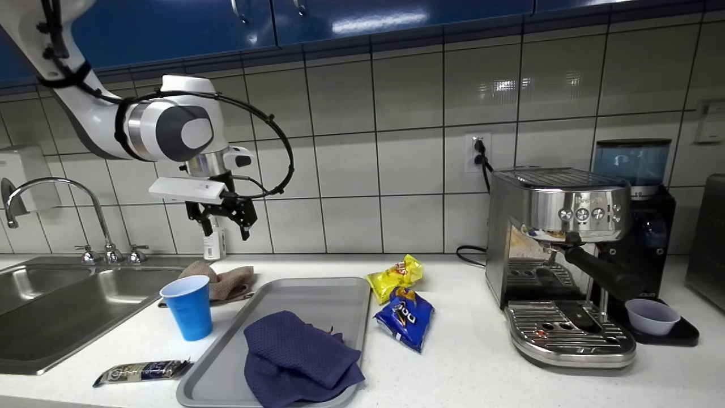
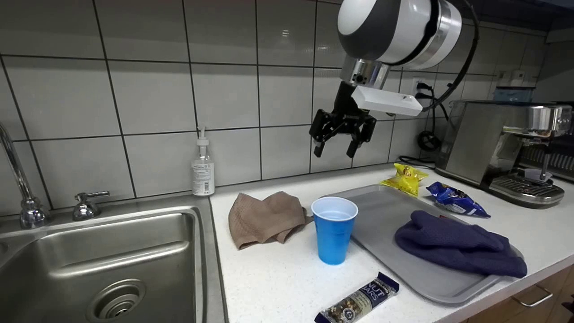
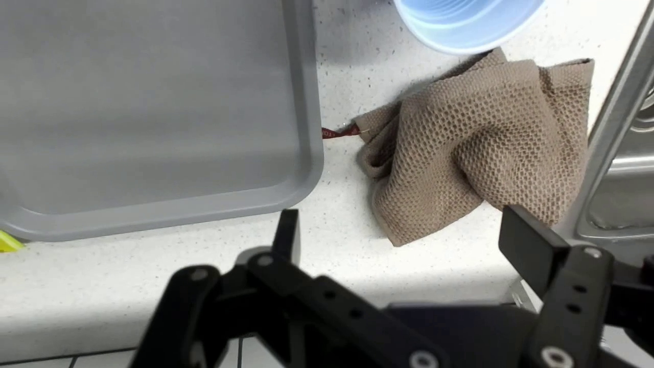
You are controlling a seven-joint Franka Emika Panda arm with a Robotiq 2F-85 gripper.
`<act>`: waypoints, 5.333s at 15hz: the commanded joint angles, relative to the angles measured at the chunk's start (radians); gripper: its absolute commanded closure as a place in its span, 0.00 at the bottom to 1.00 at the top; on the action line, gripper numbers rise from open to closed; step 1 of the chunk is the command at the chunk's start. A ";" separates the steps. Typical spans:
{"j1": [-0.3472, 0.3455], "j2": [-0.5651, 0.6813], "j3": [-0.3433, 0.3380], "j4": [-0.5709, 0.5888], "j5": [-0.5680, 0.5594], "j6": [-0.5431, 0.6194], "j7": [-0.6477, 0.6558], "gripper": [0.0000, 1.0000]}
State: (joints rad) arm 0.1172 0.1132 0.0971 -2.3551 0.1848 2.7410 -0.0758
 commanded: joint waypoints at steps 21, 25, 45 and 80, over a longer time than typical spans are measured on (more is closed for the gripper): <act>0.016 -0.071 0.049 -0.186 0.035 -0.007 -0.083 0.00; 0.016 -0.034 0.050 -0.176 0.003 0.004 -0.050 0.00; 0.020 0.088 0.047 -0.107 -0.069 0.034 0.058 0.00; -0.042 0.077 -0.032 -0.008 -0.034 0.073 0.132 0.99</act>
State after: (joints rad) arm 0.0913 0.1836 0.0866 -2.3872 0.1697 2.8187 0.0009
